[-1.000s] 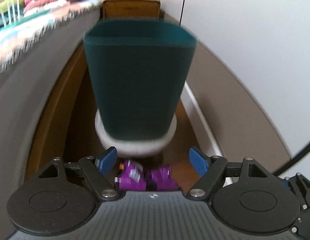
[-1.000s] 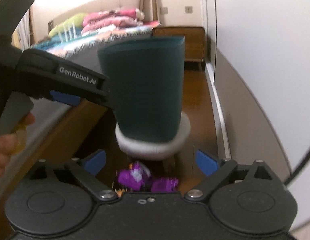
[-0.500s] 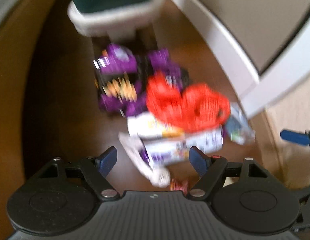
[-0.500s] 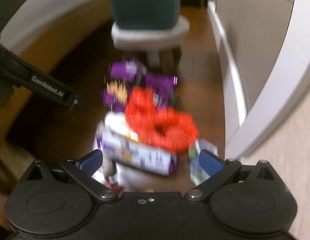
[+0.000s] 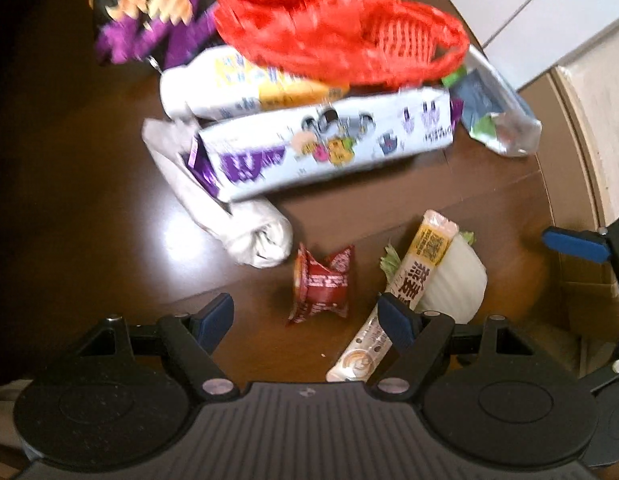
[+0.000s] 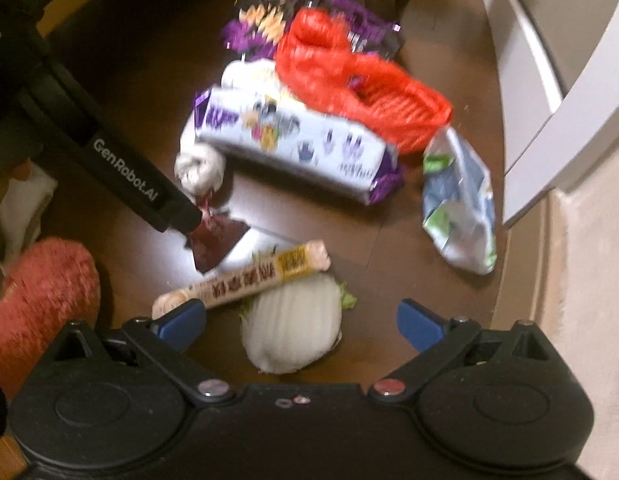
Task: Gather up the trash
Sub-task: 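Grasp the red snack wrapper with the left tool while the right tool grasps the cabbage half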
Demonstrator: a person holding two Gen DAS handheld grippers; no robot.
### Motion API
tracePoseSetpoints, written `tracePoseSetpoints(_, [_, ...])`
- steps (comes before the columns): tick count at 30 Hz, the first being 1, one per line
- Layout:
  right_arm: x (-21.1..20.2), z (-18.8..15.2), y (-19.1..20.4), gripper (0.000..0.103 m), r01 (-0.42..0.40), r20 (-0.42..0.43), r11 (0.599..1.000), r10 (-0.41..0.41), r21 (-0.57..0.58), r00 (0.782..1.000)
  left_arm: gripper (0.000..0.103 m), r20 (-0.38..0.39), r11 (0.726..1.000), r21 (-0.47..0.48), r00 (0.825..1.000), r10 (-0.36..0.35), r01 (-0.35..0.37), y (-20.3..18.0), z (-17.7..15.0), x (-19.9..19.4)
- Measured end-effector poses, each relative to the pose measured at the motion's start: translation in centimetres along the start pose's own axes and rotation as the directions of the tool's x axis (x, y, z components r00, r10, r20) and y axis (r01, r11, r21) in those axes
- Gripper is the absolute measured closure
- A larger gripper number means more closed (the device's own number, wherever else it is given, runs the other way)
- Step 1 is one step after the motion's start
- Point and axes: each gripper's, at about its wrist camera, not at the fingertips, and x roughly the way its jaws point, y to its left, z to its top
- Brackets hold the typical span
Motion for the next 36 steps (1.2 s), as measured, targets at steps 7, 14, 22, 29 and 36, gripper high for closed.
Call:
tracePoseSetpoints(7, [3.3, -1.0, 1.1, 0.002, -0.004, -0.061, 0.999, 0.002, -0.039, 0.998, 0.024, -0.069, 0.998, -0.043, 0.997, -0.041, 0.038, -0.4, -0.1, 3.4])
tracePoseSetpoints(14, [4.5, -1.2, 1.8, 0.005, 0.0, -0.057, 0.999, -0.003, -0.046, 0.998, 0.024, -0.104, 0.997, -0.077, 0.994, -0.037, 0.029, -0.1, 0.3, 5.3])
tracePoseSetpoints(22, [5.9, -1.2, 1.9, 0.015, 0.013, -0.084, 1.0, -0.015, -0.024, 0.996, 0.024, -0.115, 0.996, -0.081, 0.993, -0.033, 0.024, 0.5, 1.3, 6.0])
tracePoseSetpoints(29, [5.6, -0.8, 1.6, 0.03, 0.049, -0.084, 0.998, -0.052, -0.035, 0.995, 0.034, -0.116, 0.997, -0.081, 0.993, -0.017, 0.008, 0.4, 1.1, 6.4])
tracePoseSetpoints(36, [4.7, -0.7, 1.2, 0.039, 0.068, -0.081, 0.996, -0.072, -0.053, 0.994, 0.066, -0.109, 0.993, -0.119, 0.994, -0.012, -0.001, 0.7, 0.7, 5.7])
